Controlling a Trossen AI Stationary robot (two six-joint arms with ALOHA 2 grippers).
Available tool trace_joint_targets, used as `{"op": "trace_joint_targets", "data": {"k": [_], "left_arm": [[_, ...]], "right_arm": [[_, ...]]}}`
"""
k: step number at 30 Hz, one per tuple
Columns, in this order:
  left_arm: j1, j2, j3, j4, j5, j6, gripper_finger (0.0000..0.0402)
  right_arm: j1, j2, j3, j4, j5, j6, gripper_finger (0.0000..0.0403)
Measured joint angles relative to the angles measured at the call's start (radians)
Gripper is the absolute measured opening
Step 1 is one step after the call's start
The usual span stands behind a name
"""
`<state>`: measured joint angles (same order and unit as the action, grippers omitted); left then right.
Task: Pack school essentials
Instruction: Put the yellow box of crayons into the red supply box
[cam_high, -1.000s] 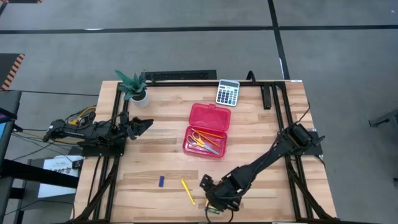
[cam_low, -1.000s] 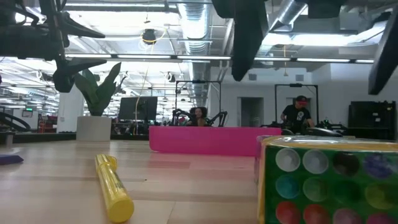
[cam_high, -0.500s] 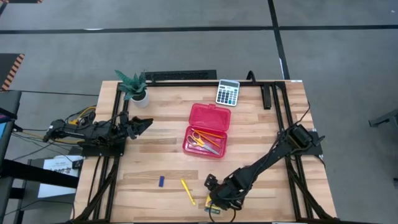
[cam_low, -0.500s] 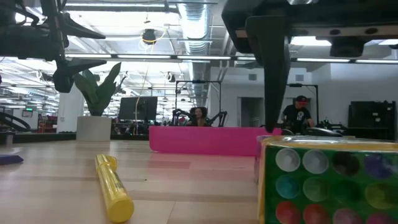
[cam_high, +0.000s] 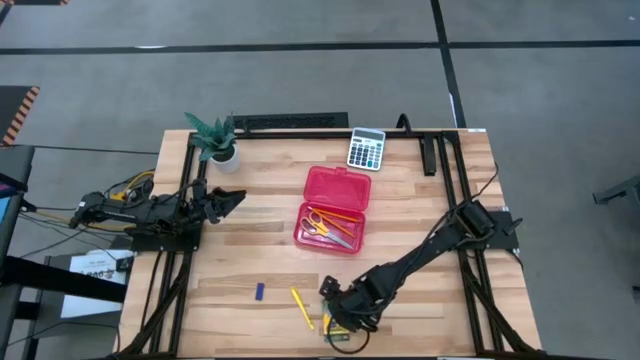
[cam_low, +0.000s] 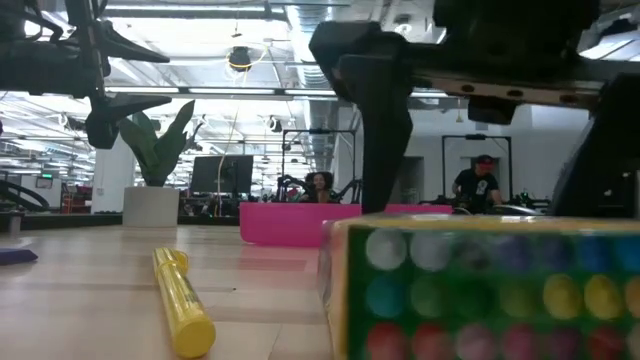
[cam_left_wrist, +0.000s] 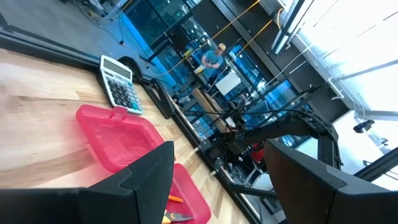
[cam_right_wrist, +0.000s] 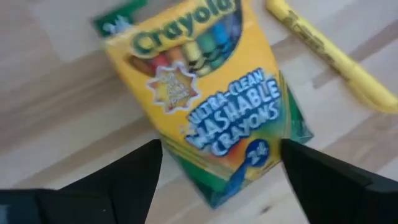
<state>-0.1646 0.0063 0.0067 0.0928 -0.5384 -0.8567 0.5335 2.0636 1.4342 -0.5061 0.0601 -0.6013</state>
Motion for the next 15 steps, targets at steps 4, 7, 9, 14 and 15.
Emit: {"op": "trace_joint_targets", "data": {"k": [4,7,9,14,15], "left_arm": [[0.0,0.0,0.0,0.0,0.0,0.0,0.0238],[0.0,0.0,0.0,0.0,0.002,0.0,0.0238],[0.0,0.0,0.0,0.0,0.002,0.0,0.0238],[0.0,0.0,0.0,0.0,0.001,0.0,0.0238],[0.0,0.0,0.0,0.0,0.001,0.0,0.0238]], "right_arm": [[0.001,-0.002,-0.001,-0.002,0.043,-0.003,0.0329],[0.001,-0.002,-0.001,-0.002,0.071,-0.002,0.0315],[0.001,-0.002,-0.001,-0.007,0.097,-0.002,0.0305],[0.001,-0.002,-0.001,-0.011,0.132,0.008,0.0277],[0.001,-0.002,-0.001,-0.01,0.134,0.029,0.0272]]}}
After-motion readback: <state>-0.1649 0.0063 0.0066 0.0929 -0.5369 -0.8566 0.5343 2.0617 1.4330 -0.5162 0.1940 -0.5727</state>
